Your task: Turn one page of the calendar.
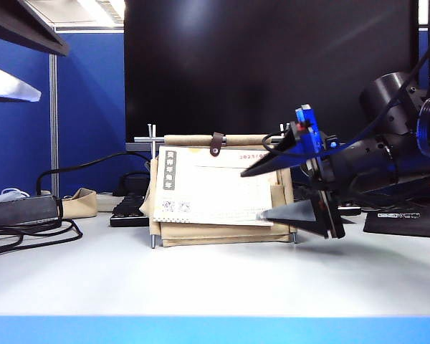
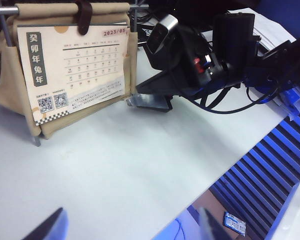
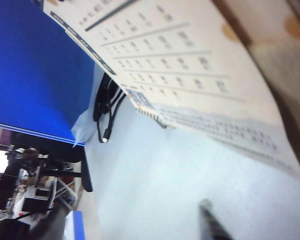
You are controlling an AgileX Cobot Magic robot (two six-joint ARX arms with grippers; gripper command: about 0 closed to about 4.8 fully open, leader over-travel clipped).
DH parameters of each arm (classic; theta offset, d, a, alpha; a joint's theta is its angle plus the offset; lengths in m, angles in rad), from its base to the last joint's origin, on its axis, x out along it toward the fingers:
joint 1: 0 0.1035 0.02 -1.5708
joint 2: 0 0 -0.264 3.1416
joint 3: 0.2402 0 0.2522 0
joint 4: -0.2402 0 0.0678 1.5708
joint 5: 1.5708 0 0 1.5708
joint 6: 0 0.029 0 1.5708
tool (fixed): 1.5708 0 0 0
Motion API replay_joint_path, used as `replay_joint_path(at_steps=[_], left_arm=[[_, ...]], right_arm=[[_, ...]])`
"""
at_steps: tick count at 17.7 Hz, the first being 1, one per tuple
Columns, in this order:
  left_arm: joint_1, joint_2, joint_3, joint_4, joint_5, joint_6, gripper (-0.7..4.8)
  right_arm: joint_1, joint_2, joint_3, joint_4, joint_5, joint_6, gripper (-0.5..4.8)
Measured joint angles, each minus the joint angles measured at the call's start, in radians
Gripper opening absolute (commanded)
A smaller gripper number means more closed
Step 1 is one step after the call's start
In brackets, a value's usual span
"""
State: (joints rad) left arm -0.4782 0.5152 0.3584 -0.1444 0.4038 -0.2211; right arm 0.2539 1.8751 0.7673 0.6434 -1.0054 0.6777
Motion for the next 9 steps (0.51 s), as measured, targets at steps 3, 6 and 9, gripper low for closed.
replay_joint_path(at_steps=[3,6,9], left_arm=[[0.000,0.000,0.000,0.000,0.000,0.000,3.45],[0.000,0.000,0.000,0.000,0.000,0.000,3.45],[0.000,0.000,0.000,0.000,0.000,0.000,3.45]], right_arm=[[-0.022,0.000,0.023,0.004,0.050,0.002,2.98],[-0.016,0.006,0.022,-0.031,0.070,0.003,3.10],[0.000,0.038,0.019,-0.040,0.069,0.001,3.09]])
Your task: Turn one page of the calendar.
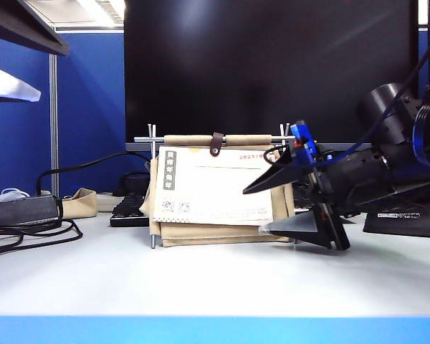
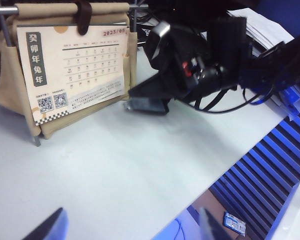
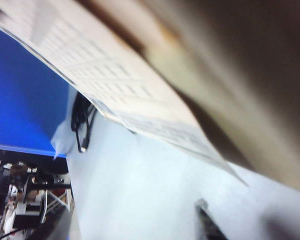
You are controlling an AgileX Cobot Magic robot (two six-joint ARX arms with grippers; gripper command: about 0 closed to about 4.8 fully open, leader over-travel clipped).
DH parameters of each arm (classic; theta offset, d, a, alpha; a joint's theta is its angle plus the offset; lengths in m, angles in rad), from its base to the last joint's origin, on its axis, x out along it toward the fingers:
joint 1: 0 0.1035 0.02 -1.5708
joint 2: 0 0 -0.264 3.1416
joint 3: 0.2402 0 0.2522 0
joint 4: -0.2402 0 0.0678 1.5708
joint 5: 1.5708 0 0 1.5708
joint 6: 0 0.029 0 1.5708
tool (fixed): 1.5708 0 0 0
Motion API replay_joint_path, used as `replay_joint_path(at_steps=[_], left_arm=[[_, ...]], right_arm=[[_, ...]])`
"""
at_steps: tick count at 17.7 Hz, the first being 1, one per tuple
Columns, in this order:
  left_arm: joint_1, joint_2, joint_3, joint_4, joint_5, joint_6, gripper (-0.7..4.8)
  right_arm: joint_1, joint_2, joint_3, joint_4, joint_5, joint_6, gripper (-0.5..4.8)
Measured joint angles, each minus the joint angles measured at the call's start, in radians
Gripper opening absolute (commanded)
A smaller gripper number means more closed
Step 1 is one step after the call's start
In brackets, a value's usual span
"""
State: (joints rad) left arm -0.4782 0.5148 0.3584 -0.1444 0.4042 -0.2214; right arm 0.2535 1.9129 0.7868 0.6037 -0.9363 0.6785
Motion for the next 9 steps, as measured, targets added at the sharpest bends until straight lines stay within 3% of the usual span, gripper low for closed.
replay_joint_path(at_steps=[8,9], left_arm=[[0.000,-0.001,0.000,0.000,0.000,0.000,3.45],[0.000,-0.001,0.000,0.000,0.000,0.000,3.45]], right_arm=[[0.000,0.012,0.002,0.047,0.082,0.005,3.12],[0.000,0.016,0.004,0.057,0.085,0.014,3.33]])
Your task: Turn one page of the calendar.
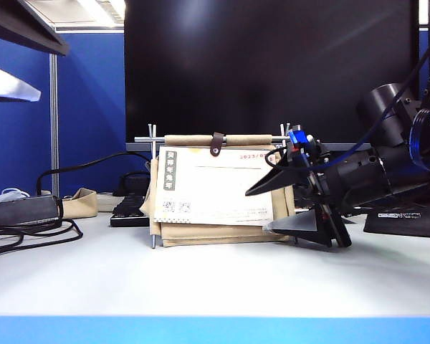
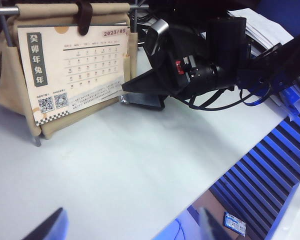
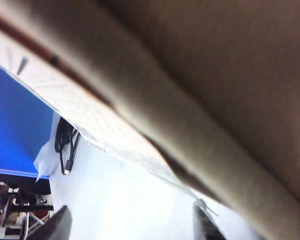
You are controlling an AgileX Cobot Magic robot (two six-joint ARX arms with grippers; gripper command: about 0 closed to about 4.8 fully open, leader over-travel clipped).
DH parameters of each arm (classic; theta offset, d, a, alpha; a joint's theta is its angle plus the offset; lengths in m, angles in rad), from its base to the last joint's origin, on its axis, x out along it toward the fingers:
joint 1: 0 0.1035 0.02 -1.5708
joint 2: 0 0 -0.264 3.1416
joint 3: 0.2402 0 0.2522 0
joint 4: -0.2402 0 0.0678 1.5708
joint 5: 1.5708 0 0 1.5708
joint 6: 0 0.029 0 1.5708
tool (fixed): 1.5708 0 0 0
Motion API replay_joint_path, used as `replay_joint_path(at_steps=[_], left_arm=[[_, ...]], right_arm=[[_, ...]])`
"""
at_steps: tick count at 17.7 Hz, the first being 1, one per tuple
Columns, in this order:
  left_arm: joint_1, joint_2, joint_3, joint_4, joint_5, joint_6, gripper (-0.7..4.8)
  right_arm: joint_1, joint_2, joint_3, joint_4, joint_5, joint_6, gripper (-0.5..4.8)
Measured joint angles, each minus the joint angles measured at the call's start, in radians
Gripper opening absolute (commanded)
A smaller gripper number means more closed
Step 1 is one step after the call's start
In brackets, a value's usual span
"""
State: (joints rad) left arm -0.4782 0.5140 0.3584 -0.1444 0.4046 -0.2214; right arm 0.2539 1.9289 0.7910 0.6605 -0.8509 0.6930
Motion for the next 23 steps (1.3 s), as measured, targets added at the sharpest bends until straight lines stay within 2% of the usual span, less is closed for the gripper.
replay_joint_path(at_steps=[9,17,19,23], left_arm=[[0.000,0.000,0.000,0.004,0.014,0.000,3.45],[0.000,-0.002,0.000,0.010,0.023,-0.003,3.45],[0.000,-0.001,0.000,0.013,0.023,-0.003,3.45],[0.000,-0.001,0.000,0.013,0.034,-0.003,3.45]], right_arm=[[0.043,0.016,0.024,0.023,-0.035,0.158,3.39],[0.046,0.014,0.025,0.039,0.042,0.281,3.38],[0.046,0.010,0.027,0.017,0.066,0.285,3.38],[0.053,-0.007,0.034,-0.085,0.132,0.142,3.38]])
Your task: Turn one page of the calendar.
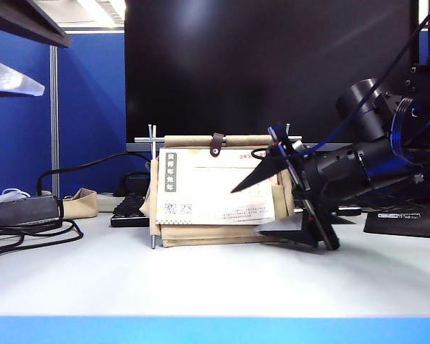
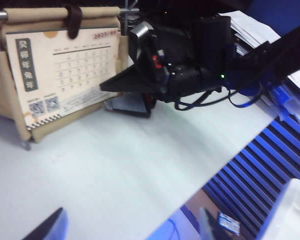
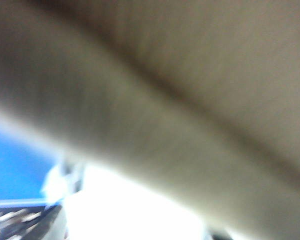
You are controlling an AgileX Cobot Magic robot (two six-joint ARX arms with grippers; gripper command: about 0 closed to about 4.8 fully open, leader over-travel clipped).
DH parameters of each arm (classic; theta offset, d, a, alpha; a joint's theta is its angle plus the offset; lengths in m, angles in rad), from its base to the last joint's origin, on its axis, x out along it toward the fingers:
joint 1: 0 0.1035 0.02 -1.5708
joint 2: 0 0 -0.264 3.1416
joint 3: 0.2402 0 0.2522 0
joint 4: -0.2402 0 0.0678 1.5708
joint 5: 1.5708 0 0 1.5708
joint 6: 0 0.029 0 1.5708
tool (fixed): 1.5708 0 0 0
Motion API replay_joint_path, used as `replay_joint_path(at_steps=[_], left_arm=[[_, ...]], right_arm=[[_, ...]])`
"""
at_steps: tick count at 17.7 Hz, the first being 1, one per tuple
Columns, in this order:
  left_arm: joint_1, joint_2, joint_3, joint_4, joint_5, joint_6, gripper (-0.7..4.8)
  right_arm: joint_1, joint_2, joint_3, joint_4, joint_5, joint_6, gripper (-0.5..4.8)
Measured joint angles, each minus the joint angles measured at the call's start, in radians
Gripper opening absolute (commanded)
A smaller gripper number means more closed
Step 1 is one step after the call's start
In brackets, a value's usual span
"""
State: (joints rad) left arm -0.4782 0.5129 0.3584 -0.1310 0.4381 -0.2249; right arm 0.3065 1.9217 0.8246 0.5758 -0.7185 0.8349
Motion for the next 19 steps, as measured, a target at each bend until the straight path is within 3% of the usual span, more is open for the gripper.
replay_joint_path(at_steps=[5,16,17,18,19], left_arm=[[0.000,0.000,0.000,0.000,0.007,-0.016,3.45],[0.000,0.000,0.000,0.000,0.007,-0.015,3.45],[0.000,0.000,0.000,0.000,0.007,-0.015,3.45],[0.000,0.000,0.000,0.000,0.007,-0.015,3.45],[0.000,0.000,0.000,0.000,0.007,-0.015,3.45]], right_arm=[[0.000,-0.003,0.002,-0.014,0.098,-0.061,3.38],[-0.008,-0.061,0.004,0.067,0.062,0.007,3.24],[-0.008,-0.061,0.004,0.067,0.044,0.008,3.16],[-0.008,-0.061,0.004,0.072,0.024,0.007,2.30],[-0.008,-0.061,0.003,0.092,-0.003,0.008,1.87]])
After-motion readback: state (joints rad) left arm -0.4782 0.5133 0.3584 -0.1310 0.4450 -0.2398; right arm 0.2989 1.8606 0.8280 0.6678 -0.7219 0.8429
